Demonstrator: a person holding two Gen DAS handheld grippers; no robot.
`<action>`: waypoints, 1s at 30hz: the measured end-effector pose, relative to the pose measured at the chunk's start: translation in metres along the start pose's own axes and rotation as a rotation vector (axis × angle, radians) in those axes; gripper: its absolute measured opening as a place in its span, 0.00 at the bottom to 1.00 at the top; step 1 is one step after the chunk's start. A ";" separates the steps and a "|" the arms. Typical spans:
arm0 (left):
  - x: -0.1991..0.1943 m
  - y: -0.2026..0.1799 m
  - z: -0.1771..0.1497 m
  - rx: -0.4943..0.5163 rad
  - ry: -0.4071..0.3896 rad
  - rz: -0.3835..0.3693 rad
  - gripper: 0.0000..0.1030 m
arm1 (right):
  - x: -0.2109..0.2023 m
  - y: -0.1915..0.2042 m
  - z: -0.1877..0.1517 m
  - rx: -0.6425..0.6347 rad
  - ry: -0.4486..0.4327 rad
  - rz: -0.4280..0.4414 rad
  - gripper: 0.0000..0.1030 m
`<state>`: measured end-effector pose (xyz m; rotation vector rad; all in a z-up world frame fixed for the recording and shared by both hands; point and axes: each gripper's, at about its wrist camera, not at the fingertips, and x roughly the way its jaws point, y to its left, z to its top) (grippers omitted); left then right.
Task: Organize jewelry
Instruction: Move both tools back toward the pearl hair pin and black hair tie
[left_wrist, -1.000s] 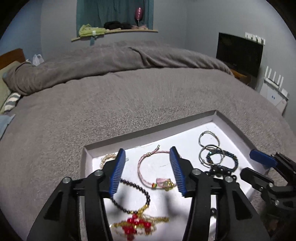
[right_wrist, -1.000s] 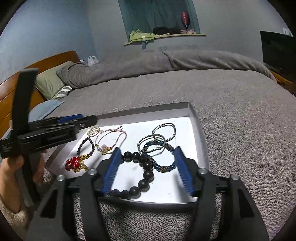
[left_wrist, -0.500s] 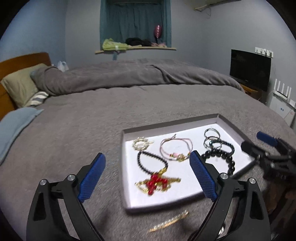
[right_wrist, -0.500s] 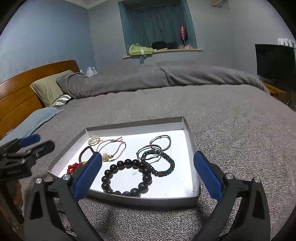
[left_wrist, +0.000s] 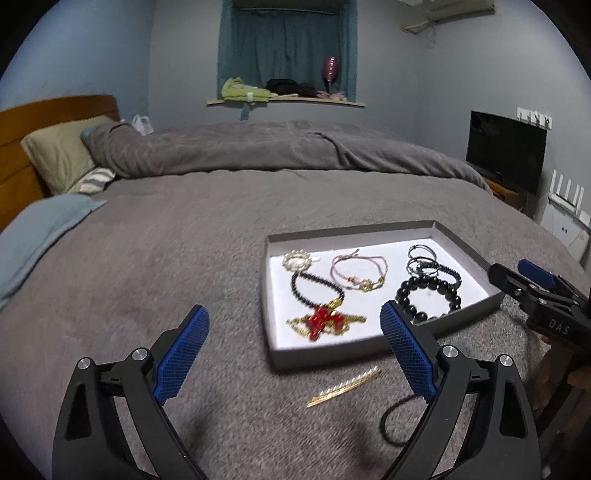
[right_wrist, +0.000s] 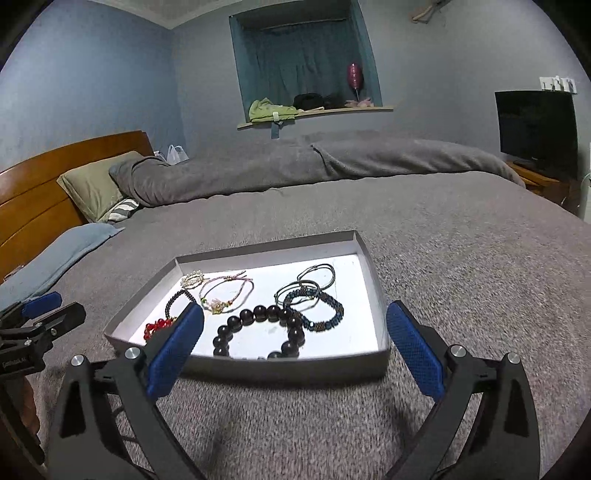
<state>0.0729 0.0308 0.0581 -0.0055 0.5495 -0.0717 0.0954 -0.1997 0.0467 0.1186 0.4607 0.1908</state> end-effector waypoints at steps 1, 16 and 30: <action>-0.002 0.003 -0.004 -0.004 0.001 0.006 0.91 | -0.003 0.002 -0.002 -0.004 -0.003 -0.002 0.95; -0.015 0.044 -0.054 -0.071 0.057 0.029 0.91 | -0.027 0.072 -0.062 -0.105 0.147 0.148 0.95; -0.009 0.040 -0.054 -0.055 0.067 -0.008 0.91 | -0.007 0.094 -0.076 -0.173 0.246 0.143 0.49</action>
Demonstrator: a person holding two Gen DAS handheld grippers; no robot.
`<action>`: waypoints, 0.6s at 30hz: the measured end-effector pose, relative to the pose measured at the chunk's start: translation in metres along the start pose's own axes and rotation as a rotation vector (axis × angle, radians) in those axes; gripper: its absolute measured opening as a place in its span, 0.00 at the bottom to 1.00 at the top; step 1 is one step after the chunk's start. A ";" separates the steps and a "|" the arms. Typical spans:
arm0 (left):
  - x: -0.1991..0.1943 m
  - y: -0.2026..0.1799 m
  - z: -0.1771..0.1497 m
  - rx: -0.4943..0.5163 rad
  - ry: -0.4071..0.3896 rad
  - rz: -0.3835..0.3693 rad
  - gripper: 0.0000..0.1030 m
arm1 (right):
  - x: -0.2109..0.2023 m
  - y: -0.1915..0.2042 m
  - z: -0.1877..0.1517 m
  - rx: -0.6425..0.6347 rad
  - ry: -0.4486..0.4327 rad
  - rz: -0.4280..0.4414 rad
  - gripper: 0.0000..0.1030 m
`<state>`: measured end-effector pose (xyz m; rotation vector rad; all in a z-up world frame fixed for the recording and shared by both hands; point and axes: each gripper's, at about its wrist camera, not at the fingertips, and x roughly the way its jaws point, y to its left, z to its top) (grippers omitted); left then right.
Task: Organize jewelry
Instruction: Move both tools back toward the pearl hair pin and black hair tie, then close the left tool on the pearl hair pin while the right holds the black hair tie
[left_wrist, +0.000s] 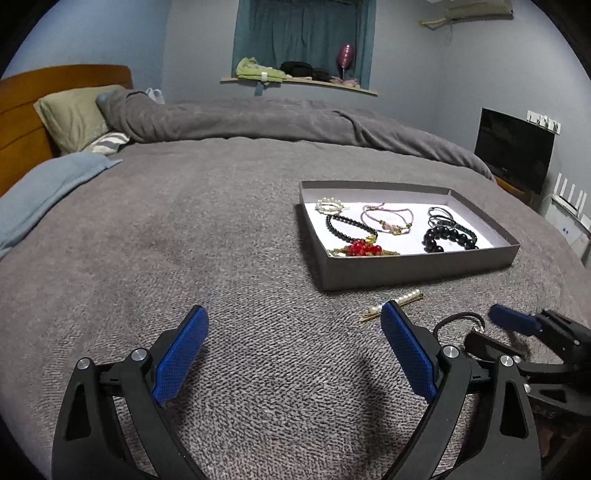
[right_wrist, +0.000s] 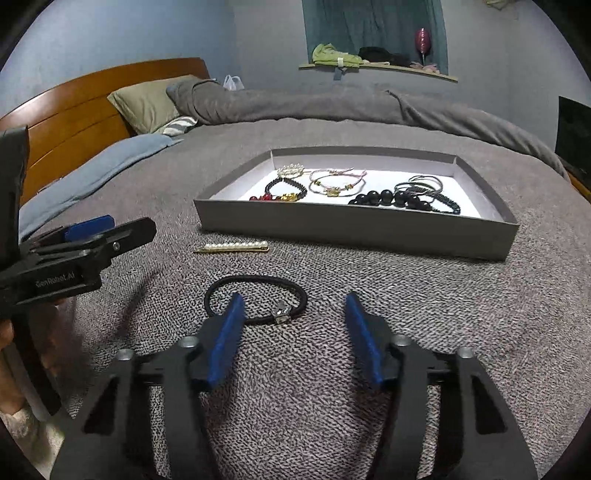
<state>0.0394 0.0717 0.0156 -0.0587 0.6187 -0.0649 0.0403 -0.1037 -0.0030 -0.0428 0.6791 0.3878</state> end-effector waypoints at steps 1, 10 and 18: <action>0.001 0.000 0.000 -0.001 0.002 -0.001 0.91 | 0.002 0.000 0.000 -0.001 0.009 0.001 0.44; 0.006 -0.007 -0.002 0.022 0.017 -0.020 0.91 | 0.002 0.001 0.000 -0.008 0.022 0.048 0.14; 0.021 -0.027 -0.004 0.026 0.080 -0.118 0.91 | -0.028 -0.033 0.008 0.046 -0.042 0.008 0.14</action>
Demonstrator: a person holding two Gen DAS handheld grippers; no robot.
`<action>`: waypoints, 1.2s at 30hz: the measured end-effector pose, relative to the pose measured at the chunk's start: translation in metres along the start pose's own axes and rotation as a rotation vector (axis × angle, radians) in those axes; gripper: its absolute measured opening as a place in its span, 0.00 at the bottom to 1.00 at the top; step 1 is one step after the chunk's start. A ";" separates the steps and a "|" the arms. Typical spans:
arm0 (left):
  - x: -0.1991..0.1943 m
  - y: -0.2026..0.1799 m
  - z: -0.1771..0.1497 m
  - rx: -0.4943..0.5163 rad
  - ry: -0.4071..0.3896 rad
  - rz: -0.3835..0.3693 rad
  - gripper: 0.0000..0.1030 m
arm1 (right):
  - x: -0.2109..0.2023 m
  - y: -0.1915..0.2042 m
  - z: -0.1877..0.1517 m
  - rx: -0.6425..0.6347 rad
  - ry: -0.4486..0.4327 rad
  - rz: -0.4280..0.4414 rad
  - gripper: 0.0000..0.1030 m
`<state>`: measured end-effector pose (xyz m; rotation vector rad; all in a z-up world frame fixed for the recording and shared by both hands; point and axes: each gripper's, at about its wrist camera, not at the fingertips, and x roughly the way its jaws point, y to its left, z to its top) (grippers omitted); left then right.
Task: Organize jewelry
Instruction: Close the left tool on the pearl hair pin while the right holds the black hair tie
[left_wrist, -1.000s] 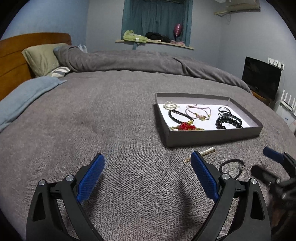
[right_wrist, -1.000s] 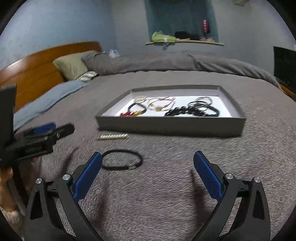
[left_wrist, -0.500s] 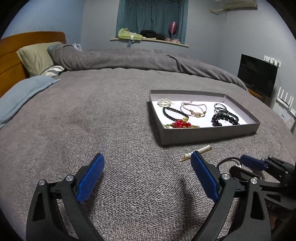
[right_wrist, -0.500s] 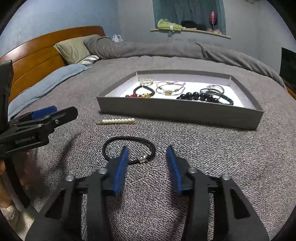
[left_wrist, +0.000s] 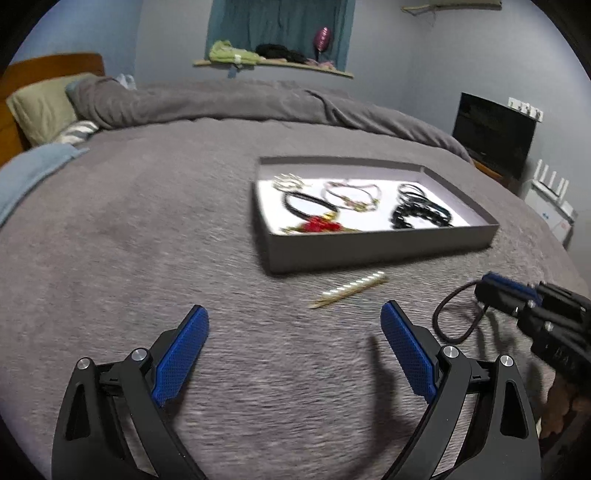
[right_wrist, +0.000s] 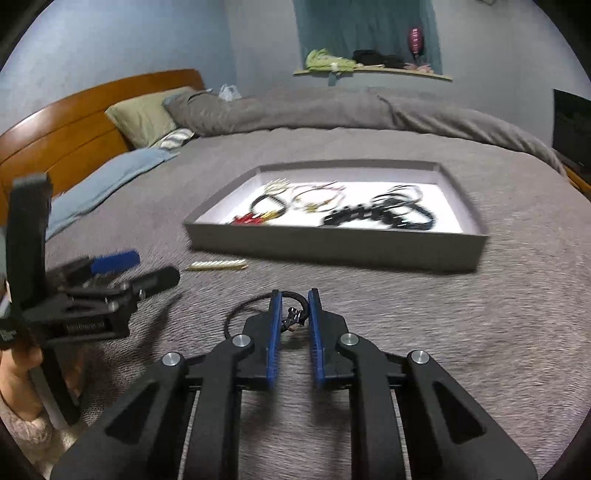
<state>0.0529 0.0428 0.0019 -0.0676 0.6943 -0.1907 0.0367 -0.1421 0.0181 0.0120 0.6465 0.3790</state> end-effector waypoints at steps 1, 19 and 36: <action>0.002 -0.004 0.001 0.006 0.002 -0.007 0.90 | -0.001 -0.004 0.001 0.008 -0.003 -0.003 0.14; 0.034 -0.026 0.010 0.102 0.103 -0.075 0.28 | -0.007 -0.030 0.005 0.067 -0.015 0.006 0.14; 0.028 -0.033 0.007 0.162 0.116 -0.128 0.10 | -0.002 -0.028 0.002 0.060 -0.005 0.009 0.14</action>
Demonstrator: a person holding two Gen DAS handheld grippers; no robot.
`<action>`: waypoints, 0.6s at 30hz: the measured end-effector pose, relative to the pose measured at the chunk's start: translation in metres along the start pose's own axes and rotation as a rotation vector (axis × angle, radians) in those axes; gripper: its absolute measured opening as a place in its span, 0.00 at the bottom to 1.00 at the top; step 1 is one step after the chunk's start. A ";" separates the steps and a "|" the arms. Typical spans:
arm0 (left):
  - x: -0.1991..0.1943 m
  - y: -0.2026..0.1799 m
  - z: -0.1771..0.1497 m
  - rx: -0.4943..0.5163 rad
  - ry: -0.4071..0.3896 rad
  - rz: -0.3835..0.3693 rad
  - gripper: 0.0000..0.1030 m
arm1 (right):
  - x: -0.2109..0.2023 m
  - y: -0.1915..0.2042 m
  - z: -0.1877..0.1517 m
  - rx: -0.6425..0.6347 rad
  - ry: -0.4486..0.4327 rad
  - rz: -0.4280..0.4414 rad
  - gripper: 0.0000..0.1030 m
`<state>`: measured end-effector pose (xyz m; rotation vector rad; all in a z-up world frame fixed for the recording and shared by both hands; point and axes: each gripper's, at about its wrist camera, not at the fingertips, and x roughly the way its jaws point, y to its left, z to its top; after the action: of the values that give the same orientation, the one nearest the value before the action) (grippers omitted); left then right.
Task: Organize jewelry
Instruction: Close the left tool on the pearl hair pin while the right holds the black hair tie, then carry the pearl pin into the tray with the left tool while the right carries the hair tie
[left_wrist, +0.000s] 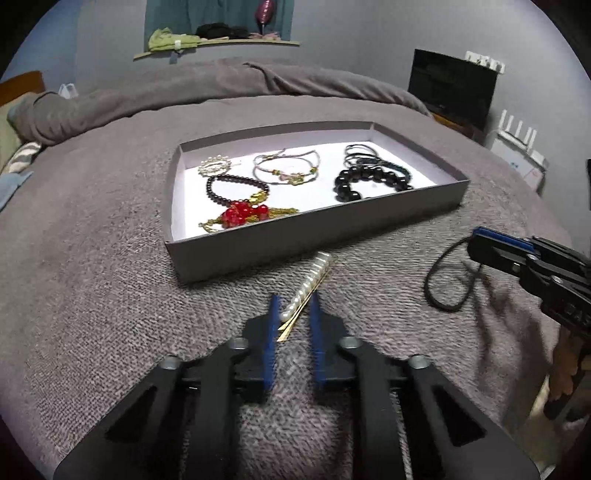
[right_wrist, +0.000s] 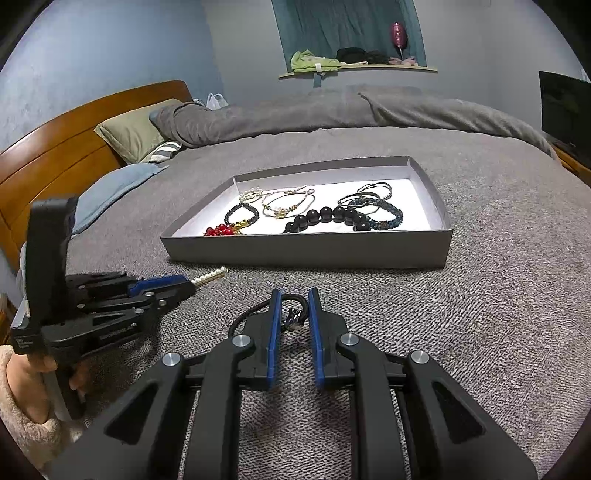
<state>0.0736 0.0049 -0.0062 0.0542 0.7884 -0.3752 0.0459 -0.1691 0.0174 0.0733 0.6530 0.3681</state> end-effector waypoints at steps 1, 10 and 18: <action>-0.003 -0.001 -0.001 0.004 -0.006 -0.007 0.08 | 0.000 0.000 0.000 0.002 -0.001 0.001 0.14; -0.042 -0.009 0.000 0.016 -0.132 -0.019 0.08 | -0.008 0.001 0.004 -0.014 -0.034 0.022 0.14; -0.039 -0.010 0.038 0.011 -0.167 -0.015 0.08 | -0.024 0.006 0.023 -0.050 -0.123 0.014 0.14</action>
<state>0.0711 0.0006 0.0484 0.0271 0.6217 -0.3935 0.0400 -0.1711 0.0505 0.0524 0.5222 0.3902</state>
